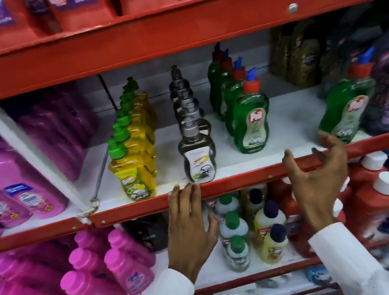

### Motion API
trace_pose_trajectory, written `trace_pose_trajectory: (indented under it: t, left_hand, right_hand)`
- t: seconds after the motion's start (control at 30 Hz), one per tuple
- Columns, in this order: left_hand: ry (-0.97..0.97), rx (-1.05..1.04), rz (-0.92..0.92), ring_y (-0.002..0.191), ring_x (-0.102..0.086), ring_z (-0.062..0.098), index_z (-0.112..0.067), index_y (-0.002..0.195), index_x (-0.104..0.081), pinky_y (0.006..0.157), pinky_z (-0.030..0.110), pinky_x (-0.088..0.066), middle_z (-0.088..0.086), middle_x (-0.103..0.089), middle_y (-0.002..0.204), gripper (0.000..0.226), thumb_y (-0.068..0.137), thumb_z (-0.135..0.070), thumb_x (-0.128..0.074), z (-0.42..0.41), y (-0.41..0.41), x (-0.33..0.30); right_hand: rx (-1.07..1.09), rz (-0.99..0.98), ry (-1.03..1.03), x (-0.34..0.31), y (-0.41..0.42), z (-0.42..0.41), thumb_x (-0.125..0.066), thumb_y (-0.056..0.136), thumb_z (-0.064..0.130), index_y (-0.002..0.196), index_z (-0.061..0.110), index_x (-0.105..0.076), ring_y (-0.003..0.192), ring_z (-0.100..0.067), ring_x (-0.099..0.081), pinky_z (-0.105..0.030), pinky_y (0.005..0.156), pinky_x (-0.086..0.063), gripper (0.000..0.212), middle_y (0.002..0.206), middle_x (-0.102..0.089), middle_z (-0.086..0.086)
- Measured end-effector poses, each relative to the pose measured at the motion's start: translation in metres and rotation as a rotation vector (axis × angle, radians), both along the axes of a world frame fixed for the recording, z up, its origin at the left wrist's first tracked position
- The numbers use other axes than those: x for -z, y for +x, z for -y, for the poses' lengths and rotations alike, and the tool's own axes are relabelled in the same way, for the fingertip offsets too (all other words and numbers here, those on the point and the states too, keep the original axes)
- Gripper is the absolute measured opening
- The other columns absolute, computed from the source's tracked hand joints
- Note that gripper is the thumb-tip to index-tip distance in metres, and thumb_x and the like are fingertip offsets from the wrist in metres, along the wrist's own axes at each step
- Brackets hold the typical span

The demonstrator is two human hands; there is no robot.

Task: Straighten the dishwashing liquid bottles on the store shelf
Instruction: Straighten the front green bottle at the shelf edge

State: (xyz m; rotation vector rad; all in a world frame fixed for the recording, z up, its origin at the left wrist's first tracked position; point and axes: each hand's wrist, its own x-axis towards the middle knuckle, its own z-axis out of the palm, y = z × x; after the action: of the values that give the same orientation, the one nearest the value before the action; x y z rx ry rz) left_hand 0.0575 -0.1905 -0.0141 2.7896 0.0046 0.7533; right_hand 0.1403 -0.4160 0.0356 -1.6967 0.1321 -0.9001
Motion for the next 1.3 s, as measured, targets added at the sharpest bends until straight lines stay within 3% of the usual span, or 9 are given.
trace_pose_trajectory:
  t: [0.1, 0.17, 0.37, 0.5, 0.77, 0.87, 1.0, 1.1, 1.3]
  left_hand:
    - [-0.018, -0.017, 0.028, 0.137, -0.037, 0.039, -0.004, 0.140, -0.046, 0.112, 0.059, -0.037, 0.018, -0.052, 0.140, 0.065, 0.083, -0.035, -0.055, 0.003, 0.003, 0.001]
    - [-0.038, -0.027, 0.039, 0.136, -0.038, 0.038, -0.005, 0.140, -0.047, 0.114, 0.058, -0.036, 0.017, -0.053, 0.139, 0.065, 0.082, -0.034, -0.054, 0.002, 0.004, 0.000]
    - [-0.097, -0.036, 0.050, 0.134, -0.041, 0.035, -0.007, 0.139, -0.048, 0.118, 0.052, -0.030, 0.014, -0.054, 0.136, 0.063, 0.082, -0.035, -0.049, 0.002, 0.003, -0.001]
    - [-0.146, -0.058, 0.036, 0.134, -0.040, 0.033, -0.009, 0.138, -0.049, 0.115, 0.054, -0.035, 0.013, -0.054, 0.135, 0.064, 0.081, -0.037, -0.048, 0.006, 0.003, -0.005]
    - [-0.172, -0.072, 0.005, 0.135, -0.039, 0.031, -0.010, 0.139, -0.049, 0.116, 0.053, -0.035, 0.010, -0.053, 0.136, 0.064, 0.081, -0.037, -0.047, 0.007, 0.000, -0.008]
    - [-0.169, -0.075, 0.002, 0.135, -0.038, 0.031, -0.010, 0.139, -0.049, 0.115, 0.054, -0.036, 0.010, -0.053, 0.137, 0.064, 0.080, -0.035, -0.050, 0.009, 0.000, -0.008]
    - [-0.183, -0.081, -0.006, 0.136, -0.038, 0.030, -0.011, 0.140, -0.048, 0.115, 0.053, -0.037, 0.010, -0.052, 0.138, 0.064, 0.079, -0.028, -0.058, 0.008, -0.001, -0.009]
    - [-0.180, -0.065, -0.008, 0.138, -0.036, 0.029, -0.012, 0.142, -0.047, 0.116, 0.052, -0.036, 0.009, -0.052, 0.140, 0.065, 0.080, -0.028, -0.057, 0.007, -0.002, -0.008]
    - [-0.305, -0.042, 0.130, 0.135, -0.042, 0.020, -0.012, 0.131, -0.060, 0.116, 0.034, -0.032, 0.004, -0.062, 0.133, 0.051, 0.083, -0.031, -0.056, 0.022, -0.007, -0.017]
  right_hand:
    - [0.068, -0.067, -0.017, 0.000, 0.023, 0.023, -0.083, 0.075, 0.031, 0.149, 0.003, -0.027, 0.143, -0.024, -0.029, -0.007, 0.115, -0.014, 0.096, 0.155, -0.029, -0.020]
    - [0.074, -0.107, -0.014, -0.003, 0.041, 0.036, -0.082, 0.076, 0.034, 0.152, 0.000, -0.016, 0.150, -0.032, -0.018, -0.012, 0.117, -0.006, 0.106, 0.160, -0.019, -0.022]
    - [0.099, -0.141, -0.023, -0.010, 0.078, 0.068, -0.075, 0.084, 0.031, 0.149, 0.001, -0.028, 0.141, -0.036, -0.038, -0.041, 0.119, -0.032, 0.086, 0.152, -0.038, -0.021]
    - [0.091, -0.142, -0.062, -0.019, 0.087, 0.075, -0.079, 0.077, 0.030, 0.141, 0.005, -0.039, 0.129, -0.034, -0.047, -0.042, 0.111, -0.042, 0.079, 0.141, -0.043, -0.019]
    - [-0.002, -0.084, -0.126, -0.020, 0.063, 0.033, -0.076, 0.072, 0.032, 0.129, -0.001, -0.039, 0.120, -0.031, -0.043, -0.031, 0.103, -0.038, 0.076, 0.128, -0.044, -0.018]
    - [-0.091, -0.087, -0.161, -0.021, 0.051, 0.006, -0.077, 0.073, 0.039, 0.128, 0.004, -0.038, 0.117, -0.027, -0.045, -0.035, 0.101, -0.044, 0.076, 0.125, -0.044, -0.013]
    - [-0.202, -0.122, -0.219, -0.020, 0.043, -0.030, -0.080, 0.073, 0.042, 0.130, 0.007, -0.038, 0.118, -0.020, -0.044, -0.025, 0.098, -0.041, 0.079, 0.127, -0.043, -0.010]
    - [-0.217, -0.130, -0.238, -0.016, 0.040, -0.044, -0.080, 0.072, 0.046, 0.129, 0.010, -0.038, 0.118, -0.021, -0.045, -0.032, 0.100, -0.046, 0.080, 0.126, -0.044, -0.009]
    - [-0.288, -0.168, -0.242, -0.016, 0.042, -0.028, -0.084, 0.066, 0.052, 0.126, 0.013, -0.040, 0.114, -0.019, -0.047, -0.024, 0.093, -0.041, 0.084, 0.122, -0.044, -0.003]
